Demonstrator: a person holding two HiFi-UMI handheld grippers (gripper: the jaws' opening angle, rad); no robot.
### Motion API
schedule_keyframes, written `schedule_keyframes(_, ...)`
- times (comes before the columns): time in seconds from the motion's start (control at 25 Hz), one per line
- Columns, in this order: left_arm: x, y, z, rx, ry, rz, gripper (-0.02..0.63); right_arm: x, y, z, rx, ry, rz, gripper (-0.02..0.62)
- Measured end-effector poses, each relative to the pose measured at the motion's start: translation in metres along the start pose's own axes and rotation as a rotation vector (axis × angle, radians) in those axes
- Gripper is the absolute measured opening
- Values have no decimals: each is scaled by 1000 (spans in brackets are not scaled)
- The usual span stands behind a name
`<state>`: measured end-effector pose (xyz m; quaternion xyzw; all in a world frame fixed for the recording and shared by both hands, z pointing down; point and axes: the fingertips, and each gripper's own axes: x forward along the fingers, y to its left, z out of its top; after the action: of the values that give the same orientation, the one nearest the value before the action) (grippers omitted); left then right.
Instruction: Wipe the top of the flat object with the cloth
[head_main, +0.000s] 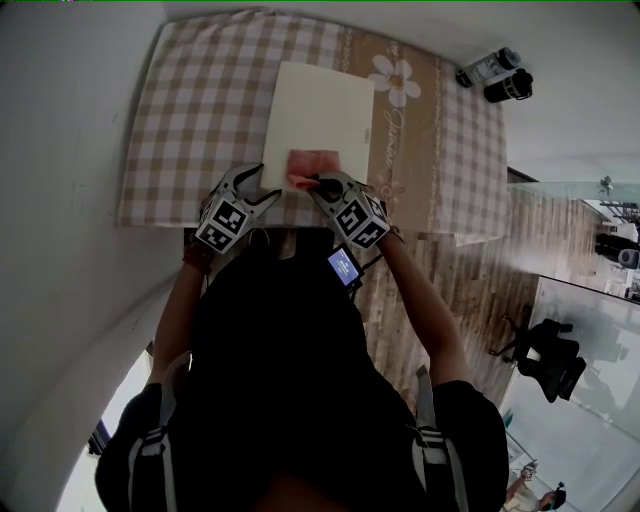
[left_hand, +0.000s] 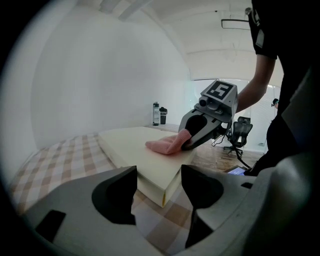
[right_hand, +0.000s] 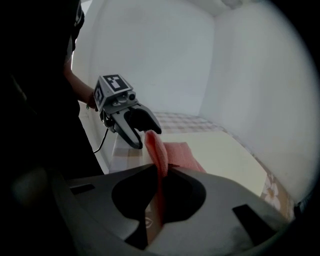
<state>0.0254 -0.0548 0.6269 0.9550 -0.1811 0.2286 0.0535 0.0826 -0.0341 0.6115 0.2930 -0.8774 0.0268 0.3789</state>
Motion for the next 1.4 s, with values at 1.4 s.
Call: schedule_keyframes(1.4,11,5,38,-22,-44,19,285,-43,-298,-3,-130,20,-337,17)
